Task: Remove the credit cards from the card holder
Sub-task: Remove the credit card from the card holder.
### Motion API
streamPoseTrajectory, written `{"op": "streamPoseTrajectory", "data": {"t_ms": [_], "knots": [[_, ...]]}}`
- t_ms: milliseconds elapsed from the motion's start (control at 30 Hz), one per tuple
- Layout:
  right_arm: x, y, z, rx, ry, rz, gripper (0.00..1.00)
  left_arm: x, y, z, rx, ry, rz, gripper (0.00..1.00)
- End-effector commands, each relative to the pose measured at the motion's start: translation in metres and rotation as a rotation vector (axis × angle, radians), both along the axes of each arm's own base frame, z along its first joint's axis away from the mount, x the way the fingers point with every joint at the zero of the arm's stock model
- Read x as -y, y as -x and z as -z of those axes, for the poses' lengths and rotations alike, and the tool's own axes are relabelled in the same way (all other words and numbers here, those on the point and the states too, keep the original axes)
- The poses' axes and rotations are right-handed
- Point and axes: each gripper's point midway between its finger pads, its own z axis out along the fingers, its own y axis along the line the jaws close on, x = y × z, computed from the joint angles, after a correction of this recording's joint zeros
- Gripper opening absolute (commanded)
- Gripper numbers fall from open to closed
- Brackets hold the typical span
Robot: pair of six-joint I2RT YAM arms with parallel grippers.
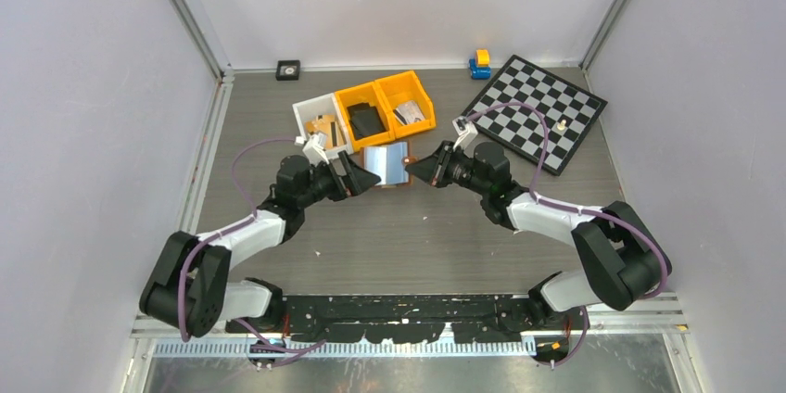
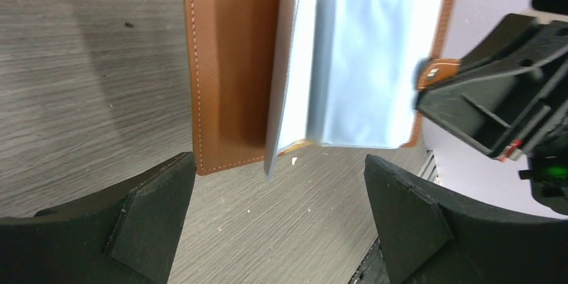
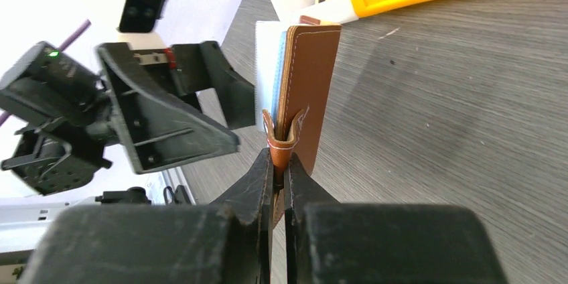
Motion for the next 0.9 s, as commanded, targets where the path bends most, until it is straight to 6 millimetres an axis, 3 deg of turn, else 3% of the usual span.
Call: {"op": "streamPoseTrajectory", "data": {"t_ms": [0, 500, 867], "knots": [[-0.007, 0.002, -0.035, 0.109, -0.093, -0.044, 0.01, 0.015, -0.010, -0.026, 0.084, 0.076, 0.056, 1.00], [-0.018, 0.006, -0.033, 0.090, -0.131, -0.114, 0.01, 0.027, -0.002, -0.041, 0.110, 0.149, 0.141, 1.00], [-0.028, 0.010, -0.037, 0.072, -0.197, -0.185, 0.00, 0.038, -0.001, -0.036, 0.099, 0.145, 0.177, 1.00]]}}
